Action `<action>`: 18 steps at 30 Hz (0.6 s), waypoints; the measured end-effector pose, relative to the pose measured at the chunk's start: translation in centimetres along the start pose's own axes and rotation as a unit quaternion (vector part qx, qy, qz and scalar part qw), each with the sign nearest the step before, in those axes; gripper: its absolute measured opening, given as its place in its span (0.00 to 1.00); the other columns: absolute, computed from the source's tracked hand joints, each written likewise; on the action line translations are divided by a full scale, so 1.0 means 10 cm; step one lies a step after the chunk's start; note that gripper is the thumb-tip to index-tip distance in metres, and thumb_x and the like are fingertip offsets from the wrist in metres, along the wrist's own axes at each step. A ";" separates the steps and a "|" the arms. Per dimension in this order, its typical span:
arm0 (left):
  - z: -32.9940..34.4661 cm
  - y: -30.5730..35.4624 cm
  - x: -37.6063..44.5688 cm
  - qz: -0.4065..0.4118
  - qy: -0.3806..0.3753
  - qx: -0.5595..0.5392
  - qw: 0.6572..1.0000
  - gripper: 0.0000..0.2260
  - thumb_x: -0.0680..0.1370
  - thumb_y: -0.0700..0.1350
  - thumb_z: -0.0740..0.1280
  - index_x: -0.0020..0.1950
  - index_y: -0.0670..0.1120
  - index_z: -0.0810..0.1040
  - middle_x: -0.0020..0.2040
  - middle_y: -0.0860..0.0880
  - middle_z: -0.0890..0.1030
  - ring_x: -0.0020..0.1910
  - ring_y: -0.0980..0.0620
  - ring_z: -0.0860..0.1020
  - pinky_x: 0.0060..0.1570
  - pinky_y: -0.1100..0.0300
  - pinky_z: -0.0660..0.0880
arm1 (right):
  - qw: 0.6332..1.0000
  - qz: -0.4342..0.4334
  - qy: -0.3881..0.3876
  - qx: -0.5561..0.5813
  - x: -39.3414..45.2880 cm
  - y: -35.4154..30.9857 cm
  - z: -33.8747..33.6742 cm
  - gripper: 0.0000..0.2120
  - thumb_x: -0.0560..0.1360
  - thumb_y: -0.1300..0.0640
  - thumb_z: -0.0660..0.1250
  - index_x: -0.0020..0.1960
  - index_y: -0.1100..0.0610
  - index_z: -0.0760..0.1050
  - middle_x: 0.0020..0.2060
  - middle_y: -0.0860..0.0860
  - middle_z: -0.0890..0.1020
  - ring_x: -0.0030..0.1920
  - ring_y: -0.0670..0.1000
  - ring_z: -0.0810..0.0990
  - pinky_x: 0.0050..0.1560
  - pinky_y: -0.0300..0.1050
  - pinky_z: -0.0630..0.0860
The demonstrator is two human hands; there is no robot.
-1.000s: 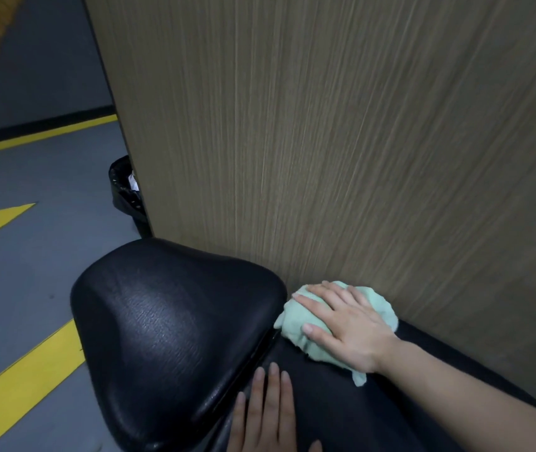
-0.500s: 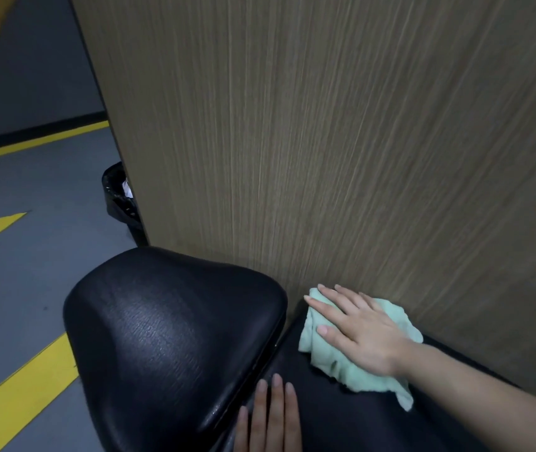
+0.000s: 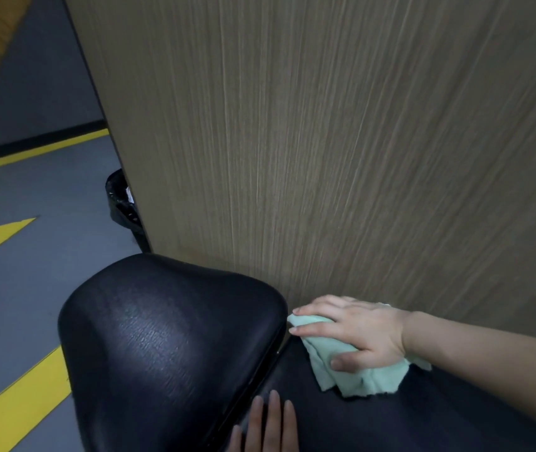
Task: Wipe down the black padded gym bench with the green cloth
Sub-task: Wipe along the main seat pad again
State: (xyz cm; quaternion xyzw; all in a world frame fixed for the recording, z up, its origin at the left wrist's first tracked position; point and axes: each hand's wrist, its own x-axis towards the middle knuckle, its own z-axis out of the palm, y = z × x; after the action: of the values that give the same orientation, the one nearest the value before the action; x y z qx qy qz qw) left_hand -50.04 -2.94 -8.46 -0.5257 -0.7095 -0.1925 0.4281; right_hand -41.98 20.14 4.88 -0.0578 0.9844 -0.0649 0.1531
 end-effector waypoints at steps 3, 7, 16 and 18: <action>-0.04 0.00 -0.02 0.009 -0.002 0.018 1.000 0.11 0.82 0.44 0.51 0.54 0.49 0.73 0.75 0.41 0.64 0.75 0.43 0.59 0.69 0.50 0.57 | 1.000 -0.002 0.012 -0.004 -0.01 0.01 0.02 0.29 0.79 0.37 0.52 0.76 0.38 0.47 0.77 0.47 0.52 0.74 0.51 0.53 0.70 0.57 0.62; -0.08 0.03 -0.03 -0.009 -0.005 0.027 1.000 0.13 0.81 0.42 0.50 0.55 0.48 0.73 0.75 0.42 0.62 0.75 0.45 0.59 0.62 0.51 0.60 | 0.999 0.017 0.026 0.014 -0.10 0.04 0.08 0.29 0.77 0.34 0.49 0.75 0.33 0.42 0.77 0.46 0.48 0.74 0.50 0.52 0.70 0.55 0.62; -0.24 0.11 -0.01 -0.051 -0.012 0.065 0.997 0.16 0.74 0.41 0.53 0.57 0.46 0.75 0.55 0.46 0.82 0.75 0.48 0.59 0.62 0.52 0.61 | 0.994 0.080 0.049 0.047 -0.71 0.03 0.28 0.31 0.75 0.30 0.45 0.74 0.32 0.37 0.74 0.38 0.32 0.72 0.47 0.53 0.67 0.47 0.66; -0.25 0.11 0.02 -0.055 -0.005 0.068 0.996 0.16 0.75 0.40 0.52 0.57 0.46 0.75 0.52 0.47 0.83 0.75 0.48 0.60 0.64 0.52 0.60 | 0.994 0.083 0.048 0.051 -0.81 0.03 0.30 0.32 0.75 0.28 0.43 0.75 0.33 0.37 0.74 0.38 0.32 0.72 0.47 0.54 0.66 0.46 0.66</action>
State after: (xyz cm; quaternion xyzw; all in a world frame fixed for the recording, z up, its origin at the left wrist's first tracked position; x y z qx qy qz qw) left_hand -48.07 -4.25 -7.10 -0.4566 -0.7508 -0.1640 0.4482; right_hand -33.44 21.16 4.34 0.0348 0.9875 -0.1046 0.1130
